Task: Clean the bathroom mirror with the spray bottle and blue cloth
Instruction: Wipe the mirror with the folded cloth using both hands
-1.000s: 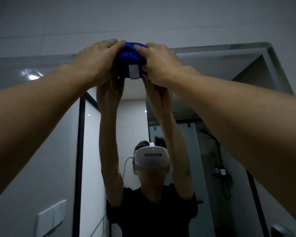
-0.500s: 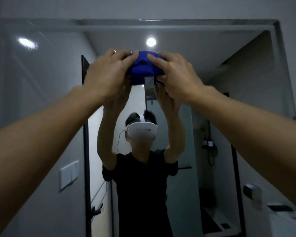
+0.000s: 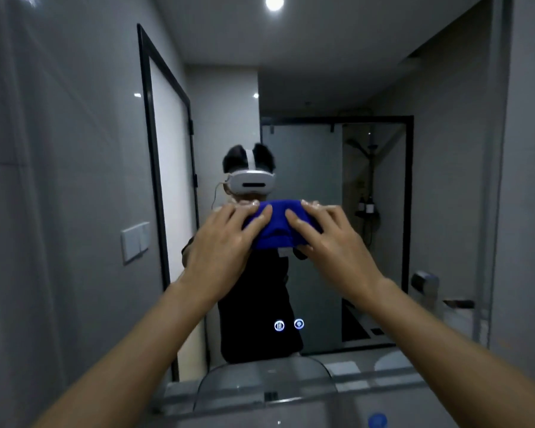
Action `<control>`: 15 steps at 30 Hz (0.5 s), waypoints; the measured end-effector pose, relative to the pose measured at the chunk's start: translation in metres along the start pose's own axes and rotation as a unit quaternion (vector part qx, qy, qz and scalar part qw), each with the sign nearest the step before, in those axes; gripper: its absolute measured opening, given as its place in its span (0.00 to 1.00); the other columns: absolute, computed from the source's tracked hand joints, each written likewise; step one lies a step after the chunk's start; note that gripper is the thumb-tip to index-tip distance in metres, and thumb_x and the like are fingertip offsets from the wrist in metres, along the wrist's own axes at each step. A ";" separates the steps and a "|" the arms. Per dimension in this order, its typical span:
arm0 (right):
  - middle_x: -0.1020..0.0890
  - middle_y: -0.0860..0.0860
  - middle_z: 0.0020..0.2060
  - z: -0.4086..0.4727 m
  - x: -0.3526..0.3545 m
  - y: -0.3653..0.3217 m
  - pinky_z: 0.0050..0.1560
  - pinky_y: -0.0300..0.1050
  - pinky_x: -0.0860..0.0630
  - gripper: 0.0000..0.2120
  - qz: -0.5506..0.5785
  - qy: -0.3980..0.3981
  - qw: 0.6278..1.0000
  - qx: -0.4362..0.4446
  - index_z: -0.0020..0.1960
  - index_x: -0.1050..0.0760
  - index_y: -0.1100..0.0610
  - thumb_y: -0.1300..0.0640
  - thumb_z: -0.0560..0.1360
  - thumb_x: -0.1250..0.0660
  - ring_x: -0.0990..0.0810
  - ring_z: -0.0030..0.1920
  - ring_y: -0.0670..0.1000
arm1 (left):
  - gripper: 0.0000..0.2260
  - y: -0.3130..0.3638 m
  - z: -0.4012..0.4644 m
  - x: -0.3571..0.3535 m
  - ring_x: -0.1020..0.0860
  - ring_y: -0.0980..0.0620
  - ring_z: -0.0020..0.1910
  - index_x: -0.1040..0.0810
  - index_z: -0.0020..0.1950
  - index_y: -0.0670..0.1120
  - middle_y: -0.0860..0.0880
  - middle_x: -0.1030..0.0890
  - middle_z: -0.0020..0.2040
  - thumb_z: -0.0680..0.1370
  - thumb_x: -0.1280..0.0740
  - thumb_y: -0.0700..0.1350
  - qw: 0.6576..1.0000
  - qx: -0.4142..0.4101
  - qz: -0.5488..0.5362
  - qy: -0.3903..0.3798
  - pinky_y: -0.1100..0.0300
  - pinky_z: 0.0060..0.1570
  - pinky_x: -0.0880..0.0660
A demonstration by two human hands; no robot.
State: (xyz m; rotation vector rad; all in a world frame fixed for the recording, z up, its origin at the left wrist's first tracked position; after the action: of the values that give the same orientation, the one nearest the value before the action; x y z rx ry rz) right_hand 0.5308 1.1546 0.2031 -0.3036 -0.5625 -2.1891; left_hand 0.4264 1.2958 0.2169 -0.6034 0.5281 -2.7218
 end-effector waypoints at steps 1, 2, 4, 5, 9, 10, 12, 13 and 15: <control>0.24 0.63 0.65 -0.014 -0.004 -0.005 0.53 0.54 0.21 0.28 -0.006 -0.001 1.000 0.002 0.70 0.27 0.60 0.65 0.71 0.26 0.23 0.56 0.63 | 0.27 0.008 -0.013 -0.005 0.22 0.37 0.53 0.23 0.69 0.41 0.39 0.19 0.61 0.70 0.25 0.37 1.000 0.003 -0.009 -0.011 0.46 0.54 0.26; 0.24 0.64 0.64 -0.028 -0.009 -0.009 0.51 0.54 0.20 0.28 -0.008 -0.008 1.000 0.005 0.69 0.26 0.60 0.66 0.70 0.26 0.23 0.54 0.64 | 0.27 0.015 -0.026 -0.009 0.22 0.37 0.53 0.23 0.69 0.41 0.39 0.19 0.61 0.70 0.25 0.37 0.999 0.007 -0.019 -0.024 0.46 0.55 0.26; 0.23 0.65 0.61 -0.052 -0.017 -0.018 0.49 0.56 0.20 0.27 0.001 -0.032 0.999 0.005 0.68 0.25 0.61 0.66 0.69 0.26 0.23 0.53 0.65 | 0.27 0.028 -0.048 -0.017 0.21 0.38 0.51 0.22 0.69 0.41 0.39 0.19 0.61 0.70 0.25 0.38 0.998 0.016 -0.037 -0.057 0.45 0.55 0.25; 0.22 0.65 0.60 -0.062 -0.021 -0.021 0.48 0.56 0.19 0.27 0.003 -0.045 0.999 0.001 0.67 0.24 0.61 0.66 0.69 0.26 0.22 0.53 0.65 | 0.27 0.034 -0.058 -0.021 0.21 0.38 0.51 0.22 0.69 0.42 0.39 0.19 0.61 0.69 0.24 0.38 0.996 0.022 -0.045 -0.075 0.45 0.55 0.25; 0.21 0.64 0.55 -0.091 -0.032 -0.035 0.45 0.54 0.20 0.25 0.022 -0.071 0.997 -0.003 0.64 0.23 0.61 0.65 0.67 0.24 0.22 0.52 0.64 | 0.29 0.052 -0.090 -0.031 0.20 0.38 0.50 0.20 0.66 0.41 0.39 0.18 0.57 0.65 0.20 0.39 0.985 0.054 -0.083 -0.145 0.48 0.51 0.22; 0.21 0.64 0.55 -0.098 -0.034 -0.038 0.46 0.54 0.20 0.25 0.029 -0.071 0.997 -0.001 0.63 0.23 0.60 0.64 0.67 0.24 0.22 0.52 0.64 | 0.30 0.055 -0.098 -0.034 0.20 0.38 0.50 0.20 0.65 0.41 0.39 0.18 0.57 0.63 0.19 0.40 0.981 0.060 -0.091 -0.160 0.48 0.50 0.21; 0.22 0.63 0.55 -0.117 -0.041 -0.045 0.46 0.54 0.21 0.26 0.039 -0.072 0.997 0.003 0.64 0.24 0.59 0.62 0.67 0.24 0.23 0.52 0.62 | 0.33 0.061 -0.113 -0.038 0.19 0.40 0.50 0.19 0.64 0.41 0.40 0.18 0.57 0.59 0.18 0.40 0.975 0.069 -0.103 -0.185 0.49 0.48 0.21; 0.23 0.62 0.56 -0.128 -0.045 -0.049 0.47 0.53 0.21 0.27 0.044 -0.075 0.996 0.005 0.65 0.25 0.59 0.61 0.67 0.24 0.24 0.53 0.61 | 0.33 0.065 -0.121 -0.042 0.19 0.41 0.49 0.19 0.63 0.42 0.41 0.18 0.57 0.58 0.17 0.40 0.973 0.068 -0.107 -0.194 0.50 0.47 0.21; 0.23 0.62 0.57 -0.153 -0.056 -0.057 0.47 0.51 0.20 0.30 0.056 -0.088 0.995 0.002 0.65 0.27 0.58 0.59 0.66 0.23 0.25 0.55 0.59 | 0.31 0.074 -0.137 -0.049 0.19 0.43 0.47 0.17 0.61 0.43 0.42 0.17 0.55 0.59 0.17 0.40 0.971 0.057 -0.112 -0.203 0.52 0.44 0.21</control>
State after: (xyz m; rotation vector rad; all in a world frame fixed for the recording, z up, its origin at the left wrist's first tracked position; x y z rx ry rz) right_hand 0.5171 1.1484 0.0313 -0.5168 -0.6306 -2.0646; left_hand 0.4220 1.2871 0.0534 -1.2146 0.2093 -2.6916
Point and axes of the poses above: each hand's wrist, its own z-axis towards the middle knuckle, its own x-axis out of the back of the hand, y = z × x, the point moved 5 cm from there along z, towards the middle knuckle
